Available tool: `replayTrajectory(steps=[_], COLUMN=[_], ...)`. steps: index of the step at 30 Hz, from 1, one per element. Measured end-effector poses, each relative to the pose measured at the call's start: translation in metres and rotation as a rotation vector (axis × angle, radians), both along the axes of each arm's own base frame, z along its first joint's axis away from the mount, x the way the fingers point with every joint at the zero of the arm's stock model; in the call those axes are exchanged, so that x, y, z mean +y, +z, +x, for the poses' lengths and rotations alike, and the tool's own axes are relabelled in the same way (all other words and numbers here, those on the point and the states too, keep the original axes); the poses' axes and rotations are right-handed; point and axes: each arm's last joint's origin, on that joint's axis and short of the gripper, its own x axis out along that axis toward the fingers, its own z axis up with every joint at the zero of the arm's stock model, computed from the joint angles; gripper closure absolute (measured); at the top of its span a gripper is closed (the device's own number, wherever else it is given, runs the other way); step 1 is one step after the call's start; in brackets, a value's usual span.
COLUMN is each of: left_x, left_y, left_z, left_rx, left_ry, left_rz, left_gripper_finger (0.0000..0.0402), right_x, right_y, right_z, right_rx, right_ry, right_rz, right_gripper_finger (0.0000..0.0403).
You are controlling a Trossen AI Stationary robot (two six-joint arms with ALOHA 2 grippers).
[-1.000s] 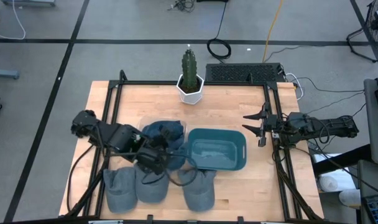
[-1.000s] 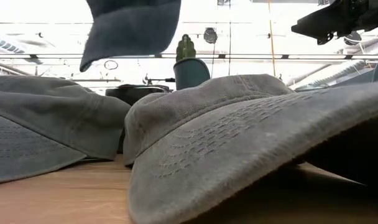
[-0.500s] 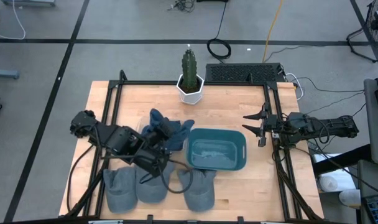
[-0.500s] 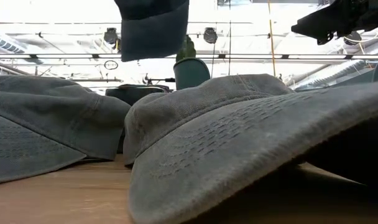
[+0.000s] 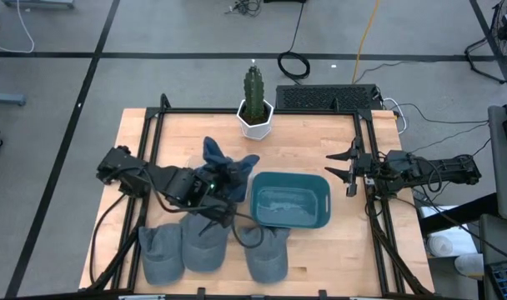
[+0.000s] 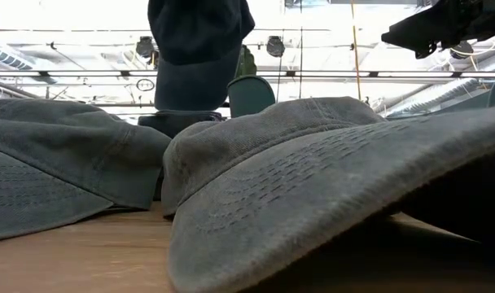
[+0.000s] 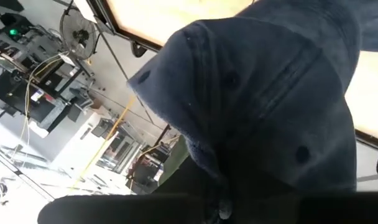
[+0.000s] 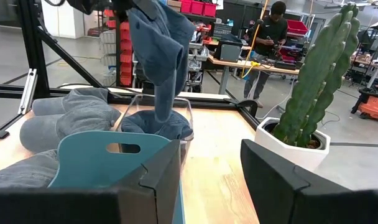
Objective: Pick & Place hat
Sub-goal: Put the blue cap into the transparent bin
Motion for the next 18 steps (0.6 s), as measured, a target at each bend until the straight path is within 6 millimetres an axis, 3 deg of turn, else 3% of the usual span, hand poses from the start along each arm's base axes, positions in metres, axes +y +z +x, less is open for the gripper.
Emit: replayTrajectory(steps=[11, 18], left_x=[-0.011, 0.007], left_y=[-0.002, 0.031], left_z=[-0.004, -0.042], left_rx=[-0.099, -0.343], left_ry=[0.061, 0.24], left_rz=[-0.071, -0.363], left_gripper_finger=[0.0382, 0.0384], right_x=[0.0, 0.0], right_y=[0.0, 0.0], right_z=[0.0, 0.0], right_rx=[0.0, 0.0], right_ry=[0.0, 0.0], right_rz=[0.0, 0.0], right_gripper_finger=[0.0248, 0.0248])
